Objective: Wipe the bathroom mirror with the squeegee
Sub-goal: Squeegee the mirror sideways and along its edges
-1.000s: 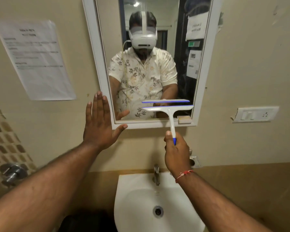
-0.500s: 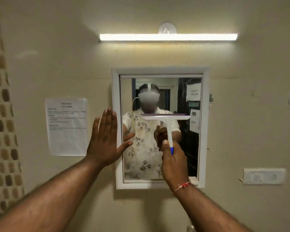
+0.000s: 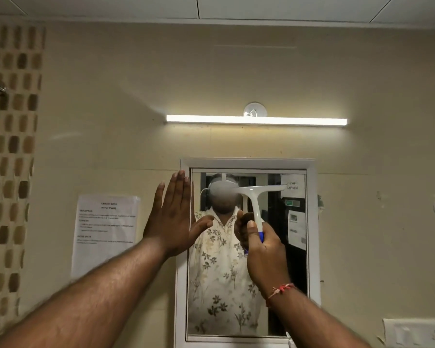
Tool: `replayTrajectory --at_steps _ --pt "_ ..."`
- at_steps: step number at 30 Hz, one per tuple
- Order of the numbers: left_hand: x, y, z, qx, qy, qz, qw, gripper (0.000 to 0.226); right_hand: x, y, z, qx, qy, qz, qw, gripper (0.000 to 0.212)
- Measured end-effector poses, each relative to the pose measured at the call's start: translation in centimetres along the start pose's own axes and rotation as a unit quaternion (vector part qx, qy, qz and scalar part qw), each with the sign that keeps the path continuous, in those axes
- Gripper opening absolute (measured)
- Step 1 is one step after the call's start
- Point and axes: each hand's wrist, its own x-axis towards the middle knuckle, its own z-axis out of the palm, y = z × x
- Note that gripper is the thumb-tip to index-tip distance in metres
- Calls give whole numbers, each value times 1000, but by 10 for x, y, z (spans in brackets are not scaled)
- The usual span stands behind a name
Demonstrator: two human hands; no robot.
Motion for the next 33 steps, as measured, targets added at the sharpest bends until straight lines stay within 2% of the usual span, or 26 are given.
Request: replayTrajectory --at_steps 3,5,8,14,19,22,25,29,33 --pt "-1 -7 0 0 -23 -2 1000 123 11 -4 -5 -51 -40 -18 998 34" --pt "-2 -14 0 -2 -26 14 1000 125 21 -7 -9 -125 -66 -42 989 40" --pt "-3 -20 -4 -4 -35 33 999 128 33 -16 -11 -234 -92 -97 963 49" --pt "-4 -24 -10 3 -41 46 998 132 51 -46 -10 -350 -169 -186 902 39" --pt "-5 -22 -7 -4 -23 44 999 131 70 -51 -12 -458 -180 -268 828 72" --pt "-5 -21 -3 -8 -12 41 999 132 81 -47 -10 -485 -187 -323 791 82" --pt "-5 -21 1 -10 4 40 999 133 88 -47 -5 -492 -194 -366 766 80" --pt "-5 -18 5 -4 7 34 999 134 94 -52 1 -503 -198 -391 745 65" --pt "-5 -16 6 -3 8 31 1000 134 101 -56 5 -505 -194 -400 740 68"
